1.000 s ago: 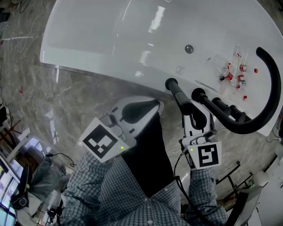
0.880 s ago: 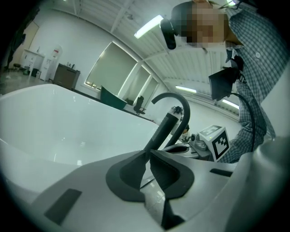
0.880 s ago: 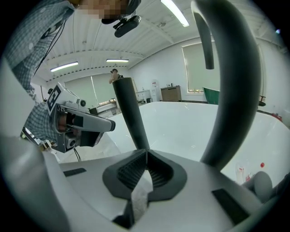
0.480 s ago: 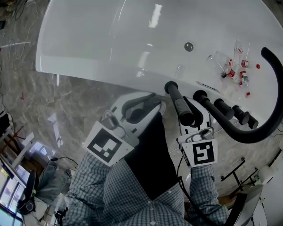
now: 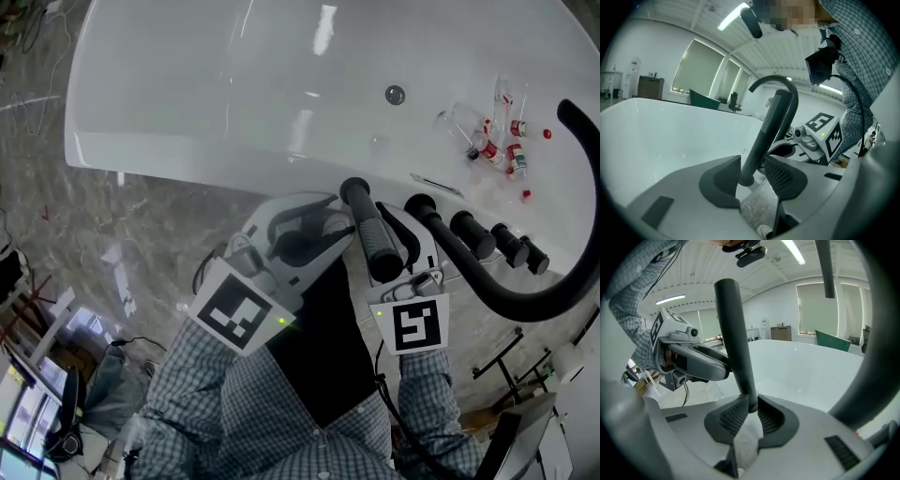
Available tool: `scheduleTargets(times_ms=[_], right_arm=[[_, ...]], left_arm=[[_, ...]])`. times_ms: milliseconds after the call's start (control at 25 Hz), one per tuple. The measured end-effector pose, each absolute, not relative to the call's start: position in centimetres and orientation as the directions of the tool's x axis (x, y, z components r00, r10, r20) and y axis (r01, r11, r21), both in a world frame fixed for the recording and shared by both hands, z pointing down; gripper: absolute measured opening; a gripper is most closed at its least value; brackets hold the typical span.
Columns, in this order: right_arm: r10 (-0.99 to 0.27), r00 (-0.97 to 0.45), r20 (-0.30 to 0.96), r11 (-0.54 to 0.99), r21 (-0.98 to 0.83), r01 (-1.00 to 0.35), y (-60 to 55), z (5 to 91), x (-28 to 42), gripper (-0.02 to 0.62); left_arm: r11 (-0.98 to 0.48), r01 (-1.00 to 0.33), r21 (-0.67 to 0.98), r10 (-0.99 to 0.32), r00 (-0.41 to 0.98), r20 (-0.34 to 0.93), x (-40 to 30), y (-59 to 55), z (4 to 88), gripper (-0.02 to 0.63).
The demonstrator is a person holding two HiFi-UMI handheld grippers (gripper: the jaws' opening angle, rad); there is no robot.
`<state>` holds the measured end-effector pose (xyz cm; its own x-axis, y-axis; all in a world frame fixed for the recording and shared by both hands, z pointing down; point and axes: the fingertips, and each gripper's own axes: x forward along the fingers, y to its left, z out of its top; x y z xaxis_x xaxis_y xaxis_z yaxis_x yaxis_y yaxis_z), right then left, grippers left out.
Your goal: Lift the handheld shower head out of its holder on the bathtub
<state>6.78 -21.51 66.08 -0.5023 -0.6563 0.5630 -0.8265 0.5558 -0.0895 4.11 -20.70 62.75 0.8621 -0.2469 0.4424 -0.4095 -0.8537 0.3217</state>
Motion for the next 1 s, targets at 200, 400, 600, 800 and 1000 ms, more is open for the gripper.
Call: scheduleTargets(times_ms=[200,400,600,800,1000], right_arm=[[-0.626,-0.528,0.574,0.598,-0.081,-0.797,-21.0,66.5,6.5,0.074],[-0.556,-0.543,0.630,0.670,-0.047,-0.741,-20.3,67.4,5.7,0.137],[-0.573,-0.538,0.618,0.667,-0.030,-0.744,-21.3,67.5,5.3,0.137],[-0.573,-0.533,0.623,0.676,-0.008,-0.737,-21.8,67.8,4.9,0.135],[-0.577,-0.513,0.636,0.677,0.020,-0.736,-21.9,68.0,4.9,0.133]], left_arm=[[-0.872,-0.381,0.307,-0.218,0.865,0.452,4.9,-20.5,63.1,0.138],[-0.889,-0.361,0.281,-0.205,0.864,0.459,5.6,-20.4,63.2,0.141],[-0.904,-0.349,0.247,-0.218,0.874,0.435,6.5,-20.7,63.2,0.146],[-0.920,-0.332,0.209,-0.215,0.872,0.439,7.0,-20.8,63.2,0.146],[-0.928,-0.321,0.191,-0.211,0.872,0.442,7.1,-20.8,63.3,0.144]])
